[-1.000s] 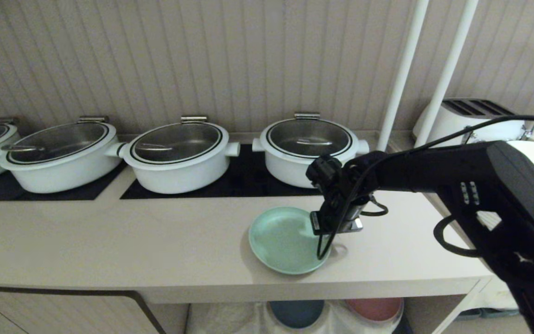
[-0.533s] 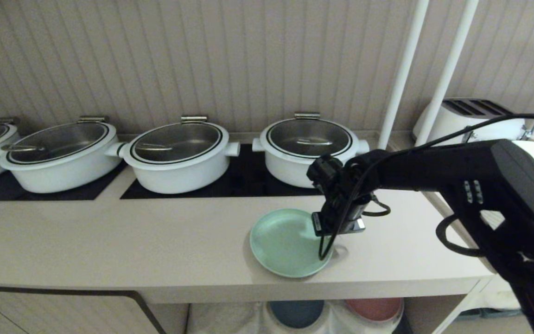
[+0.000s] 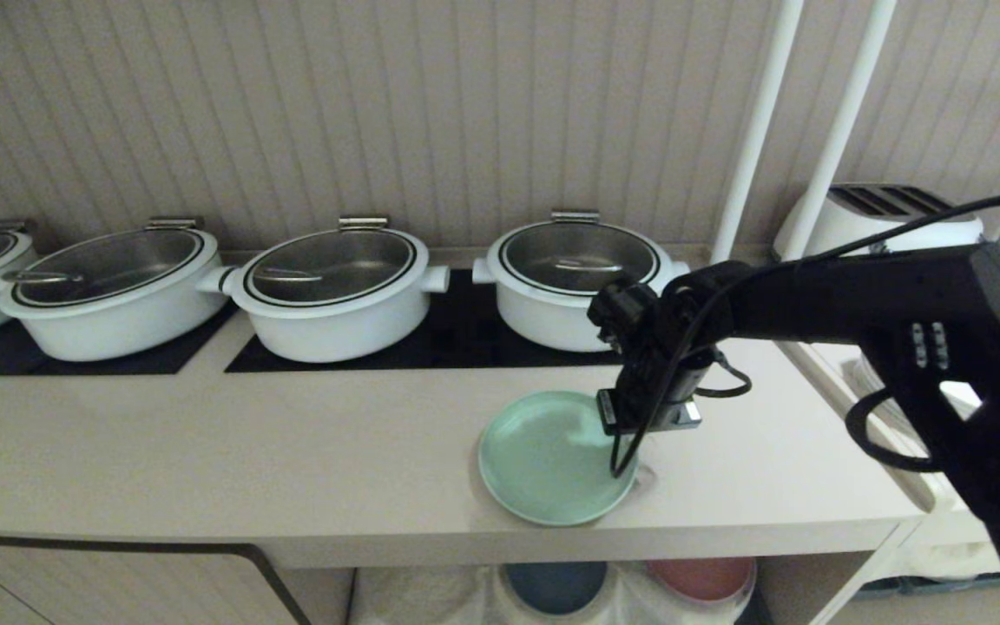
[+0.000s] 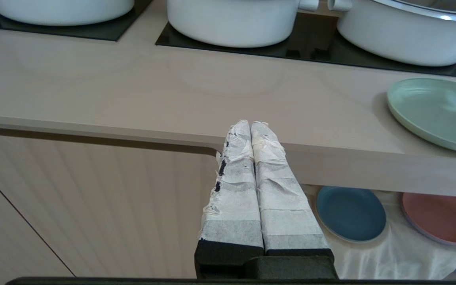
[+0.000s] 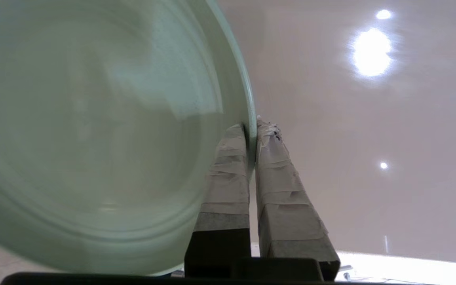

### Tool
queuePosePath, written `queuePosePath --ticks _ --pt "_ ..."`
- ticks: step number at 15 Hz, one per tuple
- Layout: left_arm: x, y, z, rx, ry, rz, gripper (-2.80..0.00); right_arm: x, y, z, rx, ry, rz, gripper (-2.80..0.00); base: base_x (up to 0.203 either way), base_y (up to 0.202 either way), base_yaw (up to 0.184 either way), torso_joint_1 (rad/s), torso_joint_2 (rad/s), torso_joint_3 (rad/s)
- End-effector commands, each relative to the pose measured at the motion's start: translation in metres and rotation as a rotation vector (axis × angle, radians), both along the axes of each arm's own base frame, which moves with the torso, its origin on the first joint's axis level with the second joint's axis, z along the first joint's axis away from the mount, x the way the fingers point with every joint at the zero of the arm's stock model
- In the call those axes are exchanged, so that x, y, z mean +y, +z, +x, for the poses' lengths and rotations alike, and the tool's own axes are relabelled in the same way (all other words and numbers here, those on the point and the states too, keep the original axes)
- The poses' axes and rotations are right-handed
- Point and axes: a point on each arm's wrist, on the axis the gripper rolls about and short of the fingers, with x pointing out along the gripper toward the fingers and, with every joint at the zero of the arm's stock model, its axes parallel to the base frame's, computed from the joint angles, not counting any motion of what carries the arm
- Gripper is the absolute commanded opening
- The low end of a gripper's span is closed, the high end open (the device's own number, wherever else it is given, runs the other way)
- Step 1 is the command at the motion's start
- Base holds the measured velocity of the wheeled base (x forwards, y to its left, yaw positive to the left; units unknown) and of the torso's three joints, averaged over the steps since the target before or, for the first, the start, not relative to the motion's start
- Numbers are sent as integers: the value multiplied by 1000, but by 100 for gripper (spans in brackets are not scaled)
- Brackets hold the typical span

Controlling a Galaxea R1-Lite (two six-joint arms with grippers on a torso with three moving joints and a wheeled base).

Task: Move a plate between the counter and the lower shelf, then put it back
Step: Pick up the plate

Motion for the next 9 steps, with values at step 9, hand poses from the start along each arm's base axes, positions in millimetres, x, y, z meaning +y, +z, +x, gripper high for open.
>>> queuePosePath --ticks 9 --pt "0 0 0 -1 1 -1 -280 -40 35 -19 0 -71 -2 -280 0 0 0 0 0 0"
